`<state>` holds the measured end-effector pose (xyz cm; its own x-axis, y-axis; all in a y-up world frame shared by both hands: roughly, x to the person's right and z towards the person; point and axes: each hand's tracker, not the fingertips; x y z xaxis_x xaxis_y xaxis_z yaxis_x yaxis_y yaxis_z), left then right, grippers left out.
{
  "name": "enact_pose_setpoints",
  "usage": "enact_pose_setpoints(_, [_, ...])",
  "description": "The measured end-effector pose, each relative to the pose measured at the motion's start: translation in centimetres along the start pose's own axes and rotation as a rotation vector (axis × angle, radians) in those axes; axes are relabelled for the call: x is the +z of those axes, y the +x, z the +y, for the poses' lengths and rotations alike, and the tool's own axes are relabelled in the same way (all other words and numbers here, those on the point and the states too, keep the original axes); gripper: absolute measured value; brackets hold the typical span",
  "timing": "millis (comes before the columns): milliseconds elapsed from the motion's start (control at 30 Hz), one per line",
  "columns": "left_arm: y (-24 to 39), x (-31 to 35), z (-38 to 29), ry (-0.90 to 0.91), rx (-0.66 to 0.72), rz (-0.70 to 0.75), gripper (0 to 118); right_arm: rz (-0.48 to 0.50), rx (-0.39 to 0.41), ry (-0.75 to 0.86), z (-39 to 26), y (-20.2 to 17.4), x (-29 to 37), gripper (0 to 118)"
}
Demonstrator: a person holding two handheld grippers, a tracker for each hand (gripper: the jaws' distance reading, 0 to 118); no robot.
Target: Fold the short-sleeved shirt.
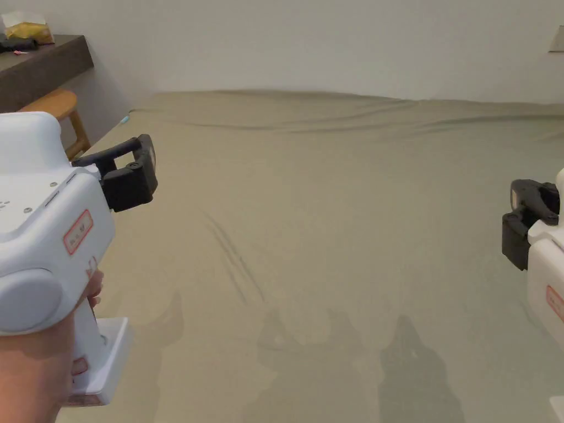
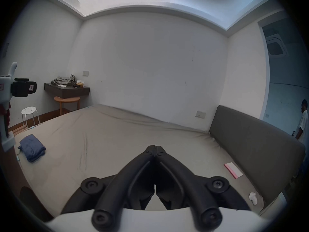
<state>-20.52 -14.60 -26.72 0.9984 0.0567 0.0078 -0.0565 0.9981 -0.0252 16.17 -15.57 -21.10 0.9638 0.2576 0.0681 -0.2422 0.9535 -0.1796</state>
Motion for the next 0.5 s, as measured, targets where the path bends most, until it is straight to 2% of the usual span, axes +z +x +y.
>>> enact_pose_setpoints(67, [3.7,1.5,0.4,0.028,-0.027,-0.036,54,-0.005,0.003,0.027,0.4,0.7,1.1,0])
enact_pose_setpoints(133, [6.5,2.5,0.3,0.041,-0.051,-0.045,11,-0.008,0.001,0.051,0.5,1.1,2.0,0])
enact_pose_setpoints(167, [7.8,3.1,0.2,0.074,-0.048,-0.044,0,-0.010,-0.002,0.061,0.6,1.3,2.5,0])
enact_pose_setpoints(367, [13.2,5.4,-0.4,0.075,-0.057,-0.114,0,-0.028,-0.003,0.090,-0.1,2.0,4.6,0])
enact_pose_setpoints(500, [15.6,6.7,-1.4,0.069,-0.163,-0.157,0,-0.022,-0.014,0.102,-0.8,2.1,5.3,0])
